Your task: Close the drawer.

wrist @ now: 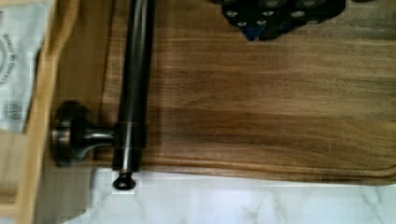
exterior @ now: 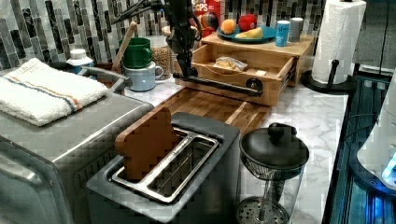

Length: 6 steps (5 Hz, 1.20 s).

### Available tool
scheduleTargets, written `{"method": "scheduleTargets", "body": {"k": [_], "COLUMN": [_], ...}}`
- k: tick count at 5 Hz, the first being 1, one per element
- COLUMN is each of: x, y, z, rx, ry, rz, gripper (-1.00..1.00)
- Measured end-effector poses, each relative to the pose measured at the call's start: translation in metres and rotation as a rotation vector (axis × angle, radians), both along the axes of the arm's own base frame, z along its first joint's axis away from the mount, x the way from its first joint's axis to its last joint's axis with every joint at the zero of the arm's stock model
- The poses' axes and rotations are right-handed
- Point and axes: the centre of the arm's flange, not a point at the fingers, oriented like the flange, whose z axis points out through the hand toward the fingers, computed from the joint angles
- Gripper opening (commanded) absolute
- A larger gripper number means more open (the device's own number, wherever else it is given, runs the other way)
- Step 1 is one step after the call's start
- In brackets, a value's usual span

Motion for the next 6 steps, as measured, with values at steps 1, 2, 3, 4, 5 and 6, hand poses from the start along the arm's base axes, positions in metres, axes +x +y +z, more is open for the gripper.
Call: {"method": "scheduleTargets", "body": {"k": [1, 2, 3, 4, 5, 6], "x": [-0.014, -0.025, -0.029, -0.034, -0.035, -0.035], "y": [0.002, 0.003, -0.004, -0.017, -0.028, -0.041], "z": [-0.020, -0.037, -0.047, -0.053, -0.055, -0.056], "rx": [0.016, 0.041, 0.049, 0.052, 0.059, 0.066], "ry": [0.043, 0.043, 0.013, 0.015, 0.002, -0.002], "rz": [0.010, 0.020, 0.018, 0.022, 0.062, 0.102], "gripper": [-1.00, -1.00, -1.00, -1.00, -1.00, -1.00]}}
